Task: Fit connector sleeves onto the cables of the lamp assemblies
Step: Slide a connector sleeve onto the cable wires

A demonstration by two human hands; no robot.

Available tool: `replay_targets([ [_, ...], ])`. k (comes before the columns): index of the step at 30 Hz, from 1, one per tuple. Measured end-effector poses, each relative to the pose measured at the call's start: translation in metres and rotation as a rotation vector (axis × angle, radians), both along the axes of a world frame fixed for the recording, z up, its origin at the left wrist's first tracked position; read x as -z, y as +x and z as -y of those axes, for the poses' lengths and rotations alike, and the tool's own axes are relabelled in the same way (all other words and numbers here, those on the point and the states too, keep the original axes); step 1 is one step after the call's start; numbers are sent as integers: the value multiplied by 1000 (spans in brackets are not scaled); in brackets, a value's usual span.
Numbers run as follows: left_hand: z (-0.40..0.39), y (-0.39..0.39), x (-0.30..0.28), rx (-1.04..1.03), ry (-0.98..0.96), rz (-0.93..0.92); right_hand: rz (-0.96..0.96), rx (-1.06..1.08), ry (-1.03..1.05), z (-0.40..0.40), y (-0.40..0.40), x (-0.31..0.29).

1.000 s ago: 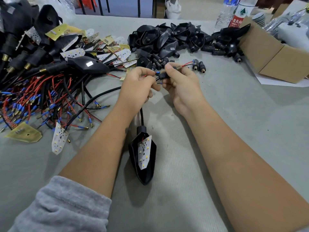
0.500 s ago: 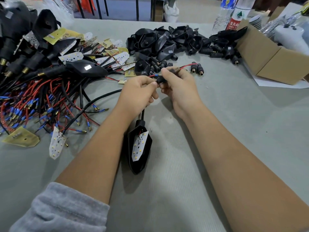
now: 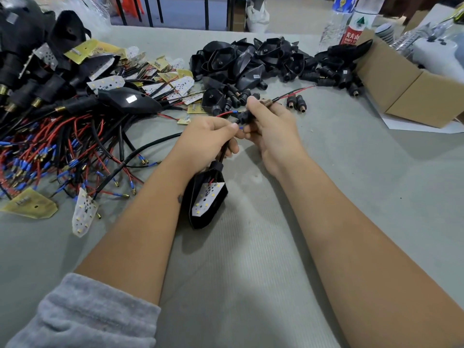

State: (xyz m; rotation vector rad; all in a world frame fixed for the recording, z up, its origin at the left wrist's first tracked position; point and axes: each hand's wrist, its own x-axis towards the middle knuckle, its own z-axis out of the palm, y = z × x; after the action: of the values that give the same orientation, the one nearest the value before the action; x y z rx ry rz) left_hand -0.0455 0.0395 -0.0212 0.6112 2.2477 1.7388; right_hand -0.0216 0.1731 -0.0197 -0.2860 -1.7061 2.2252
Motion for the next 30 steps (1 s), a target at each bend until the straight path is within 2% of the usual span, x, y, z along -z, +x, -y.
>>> replay_targets([
  [5, -1, 4, -3, 25, 1, -17, -17, -35, -18, -1, 0, 0],
  [10, -1, 6, -5, 43, -22, -18, -5, -54, 83, 2, 1, 0],
  [14, 0, 8, -6, 70, -35, -16, 9, -55, 85, -1, -1, 2],
  [19, 1, 5, -3, 77, 8, -6, 25, -61, -12, -6, 0, 1],
  [24, 6, 3, -2, 146, 22, -32, -27, 18, -215, -7, 1, -2],
  [30, 6, 5, -1, 145, 30, -73, -24, 14, -150, -6, 1, -2],
])
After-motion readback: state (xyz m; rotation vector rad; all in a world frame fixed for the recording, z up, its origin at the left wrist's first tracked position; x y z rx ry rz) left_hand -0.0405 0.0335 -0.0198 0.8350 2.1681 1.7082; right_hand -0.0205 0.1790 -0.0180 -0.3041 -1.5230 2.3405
